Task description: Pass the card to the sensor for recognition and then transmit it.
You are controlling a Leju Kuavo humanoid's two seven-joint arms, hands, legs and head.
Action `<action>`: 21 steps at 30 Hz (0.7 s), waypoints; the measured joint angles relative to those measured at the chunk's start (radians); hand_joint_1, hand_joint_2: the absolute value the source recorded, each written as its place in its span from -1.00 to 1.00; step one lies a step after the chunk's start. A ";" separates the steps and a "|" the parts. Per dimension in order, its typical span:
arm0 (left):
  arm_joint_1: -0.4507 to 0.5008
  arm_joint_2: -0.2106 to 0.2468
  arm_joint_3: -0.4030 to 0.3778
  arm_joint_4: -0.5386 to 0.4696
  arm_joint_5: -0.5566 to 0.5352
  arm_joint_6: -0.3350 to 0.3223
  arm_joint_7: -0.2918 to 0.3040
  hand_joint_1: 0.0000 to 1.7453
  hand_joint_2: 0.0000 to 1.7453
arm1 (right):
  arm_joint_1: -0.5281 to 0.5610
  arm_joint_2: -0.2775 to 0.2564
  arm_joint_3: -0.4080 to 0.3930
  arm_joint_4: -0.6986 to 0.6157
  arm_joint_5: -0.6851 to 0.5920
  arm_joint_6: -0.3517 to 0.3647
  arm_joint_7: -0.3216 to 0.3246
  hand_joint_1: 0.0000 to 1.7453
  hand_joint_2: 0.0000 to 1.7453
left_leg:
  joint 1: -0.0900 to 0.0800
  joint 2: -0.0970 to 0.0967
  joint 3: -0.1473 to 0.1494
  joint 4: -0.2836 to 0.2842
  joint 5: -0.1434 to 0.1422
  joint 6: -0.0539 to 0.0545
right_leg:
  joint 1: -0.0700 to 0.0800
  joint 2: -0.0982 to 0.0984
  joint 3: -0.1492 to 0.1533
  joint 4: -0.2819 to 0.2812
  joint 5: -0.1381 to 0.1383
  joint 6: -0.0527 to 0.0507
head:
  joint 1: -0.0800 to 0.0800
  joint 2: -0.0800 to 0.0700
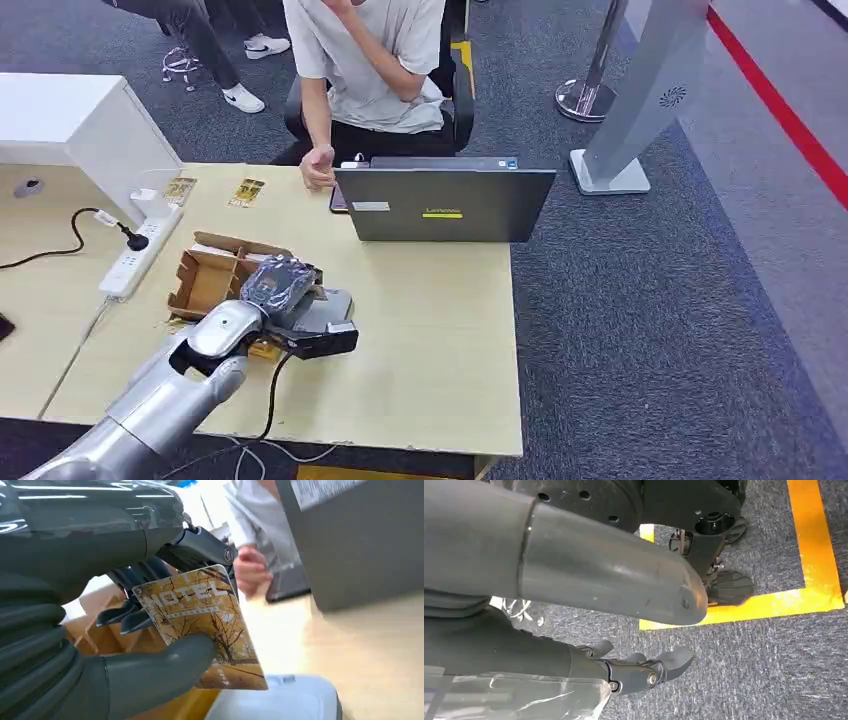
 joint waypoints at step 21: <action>0.137 -0.065 0.141 -0.210 -0.248 0.601 -0.011 1.00 1.00 | -0.008 0.018 -0.001 0.000 0.047 -0.020 0.005 -1.00 -1.00 | 0.000 0.000 0.000 0.000 0.000 0.000 | -0.001 0.000 0.000 0.000 0.000 0.000 | 0.000 0.000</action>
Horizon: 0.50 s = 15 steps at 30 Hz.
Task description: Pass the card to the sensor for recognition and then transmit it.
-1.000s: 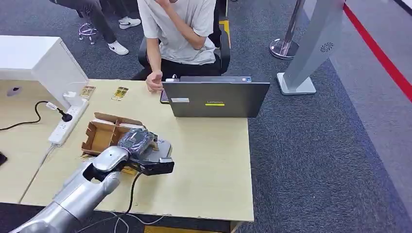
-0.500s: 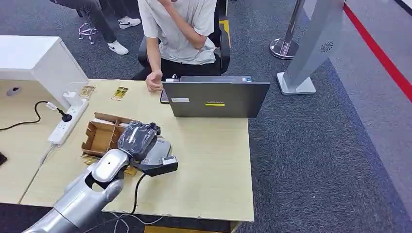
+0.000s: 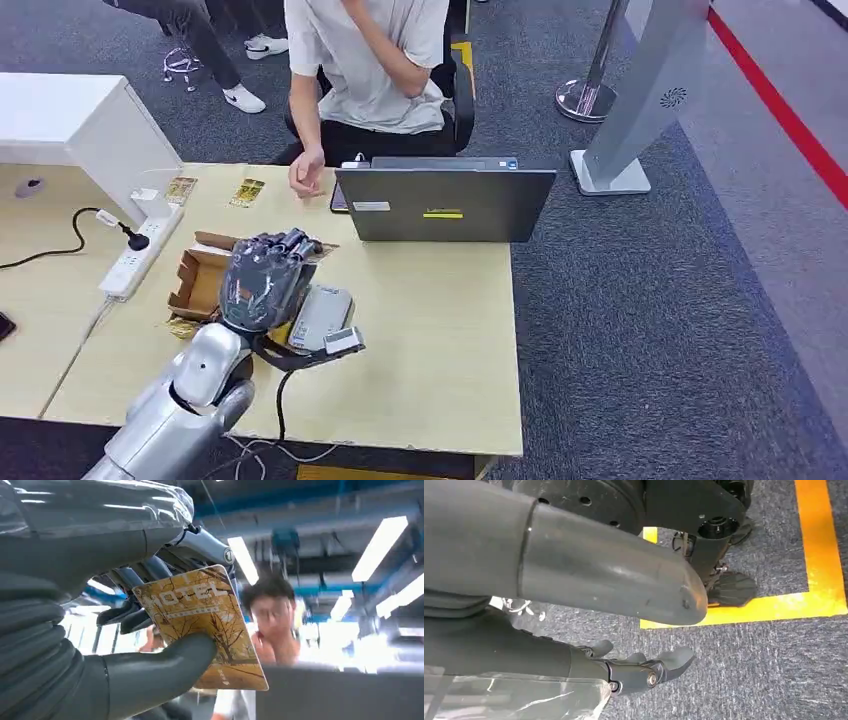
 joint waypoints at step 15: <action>-0.304 -0.066 0.088 0.237 0.007 -0.104 -0.006 1.00 1.00 | -0.031 0.005 0.002 -0.002 0.029 0.003 0.021 -1.00 -1.00 | 0.000 -0.001 0.000 0.001 0.002 0.001 | 0.000 -0.001 0.000 0.000 0.002 0.001 | 0.001 0.000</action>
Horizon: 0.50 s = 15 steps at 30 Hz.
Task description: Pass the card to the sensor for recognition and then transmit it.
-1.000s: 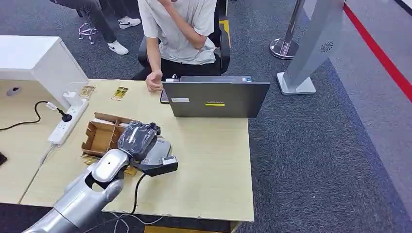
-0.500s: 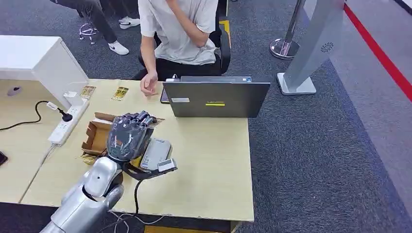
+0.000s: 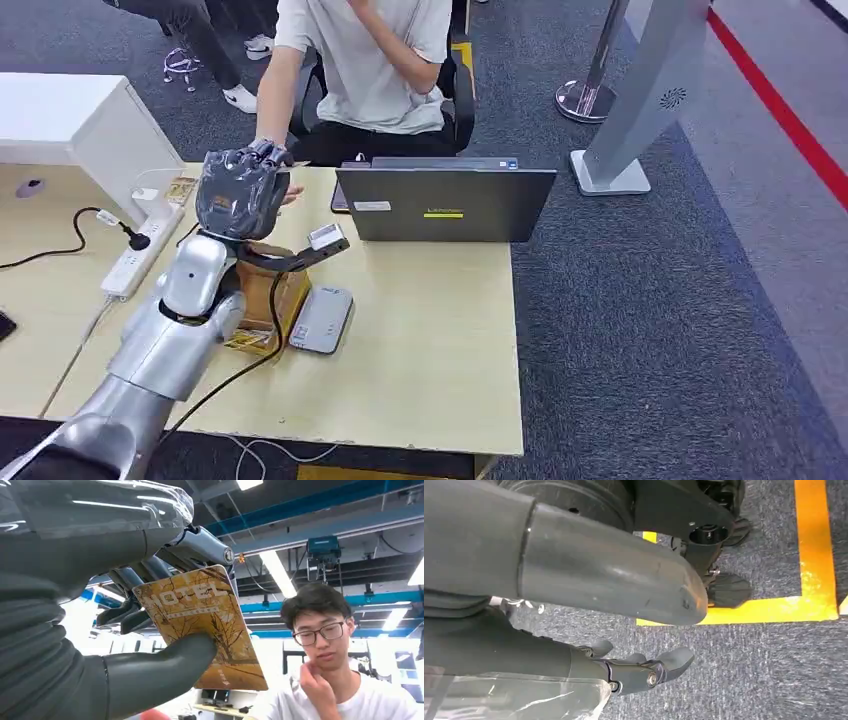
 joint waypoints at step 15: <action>-0.115 -0.063 0.000 0.124 0.015 -0.084 0.033 -1.00 1.00 | 0.003 0.001 0.000 -0.001 -0.002 0.000 0.009 -1.00 -1.00 | 0.000 0.001 0.000 0.000 0.000 0.000 | 0.000 0.000 -0.001 0.000 0.000 0.000 | -0.001 0.000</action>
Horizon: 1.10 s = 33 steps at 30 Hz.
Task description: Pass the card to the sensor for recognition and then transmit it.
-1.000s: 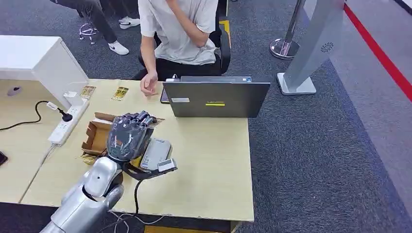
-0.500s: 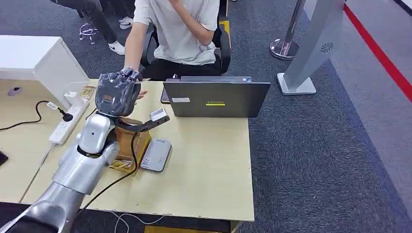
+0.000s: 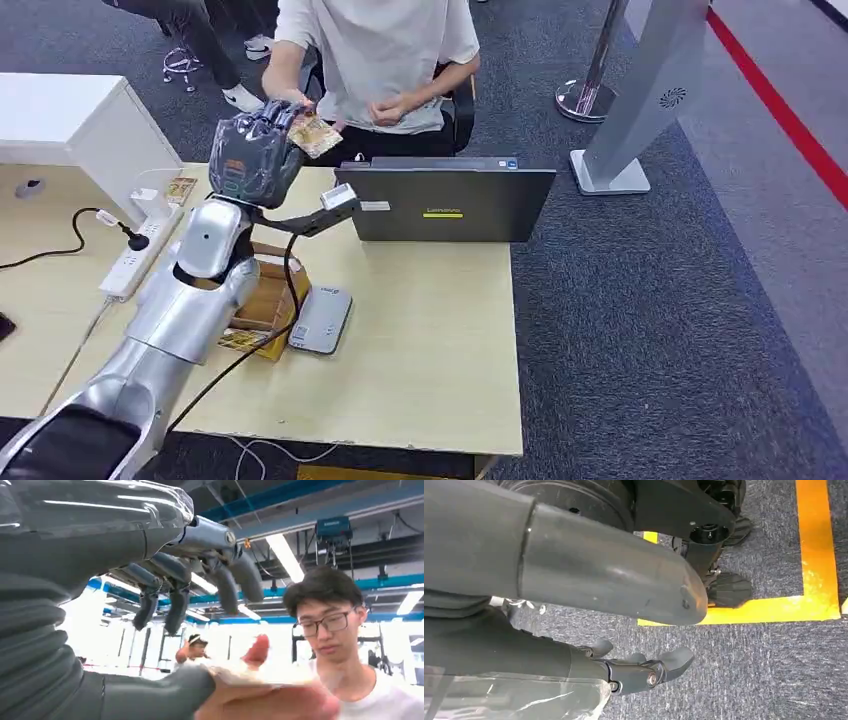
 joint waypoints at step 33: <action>0.647 0.229 -0.029 -0.627 0.072 0.024 -0.213 -1.00 1.00 | 0.066 0.000 -0.068 0.000 -0.062 -0.011 -0.043 -1.00 -1.00 | 0.000 0.004 -0.001 -0.002 -0.006 0.000 | 0.000 0.004 -0.001 0.000 -0.006 0.000 | 0.000 0.000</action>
